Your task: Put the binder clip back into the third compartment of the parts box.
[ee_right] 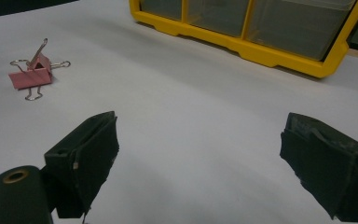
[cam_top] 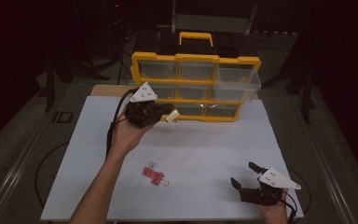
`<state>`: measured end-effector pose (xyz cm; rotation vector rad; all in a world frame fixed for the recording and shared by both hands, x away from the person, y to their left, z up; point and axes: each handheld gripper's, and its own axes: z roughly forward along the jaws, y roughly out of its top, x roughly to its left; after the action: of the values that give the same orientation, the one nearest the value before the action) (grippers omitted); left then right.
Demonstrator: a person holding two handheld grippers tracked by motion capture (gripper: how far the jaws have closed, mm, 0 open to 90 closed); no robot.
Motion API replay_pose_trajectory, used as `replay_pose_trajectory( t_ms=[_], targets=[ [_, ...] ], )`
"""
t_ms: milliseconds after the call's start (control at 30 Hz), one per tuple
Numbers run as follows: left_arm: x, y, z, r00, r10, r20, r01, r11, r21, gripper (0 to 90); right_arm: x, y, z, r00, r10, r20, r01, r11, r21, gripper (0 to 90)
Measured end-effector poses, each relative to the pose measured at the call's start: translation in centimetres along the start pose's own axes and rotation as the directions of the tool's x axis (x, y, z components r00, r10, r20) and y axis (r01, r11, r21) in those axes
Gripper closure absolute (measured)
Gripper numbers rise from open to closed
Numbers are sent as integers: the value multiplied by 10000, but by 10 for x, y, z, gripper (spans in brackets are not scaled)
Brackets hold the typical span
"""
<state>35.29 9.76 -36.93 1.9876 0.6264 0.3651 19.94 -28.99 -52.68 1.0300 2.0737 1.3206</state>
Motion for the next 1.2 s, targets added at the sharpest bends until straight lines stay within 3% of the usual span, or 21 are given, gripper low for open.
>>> replay_pose_trajectory(
  t_ms=[400, 733, 1200],
  targets=[
    [3, 45, 12, 9966, 756, 323, -760, 9971, 103, 889, -1, 0, -1, 10000, 2, 26, -2, 10000, -10, 110],
    [6, 78, 19, 9948, 837, 581, -833, 9965, -90, 889, 0, 0, -1, 10000, -7, 23, 7, 10000, 3, 110],
    [8, 115, 33, 9952, 625, 755, -603, 9977, -305, 889, 1, 0, 0, 10000, -20, -80, 20, 10000, 3, 111]
  ],
)
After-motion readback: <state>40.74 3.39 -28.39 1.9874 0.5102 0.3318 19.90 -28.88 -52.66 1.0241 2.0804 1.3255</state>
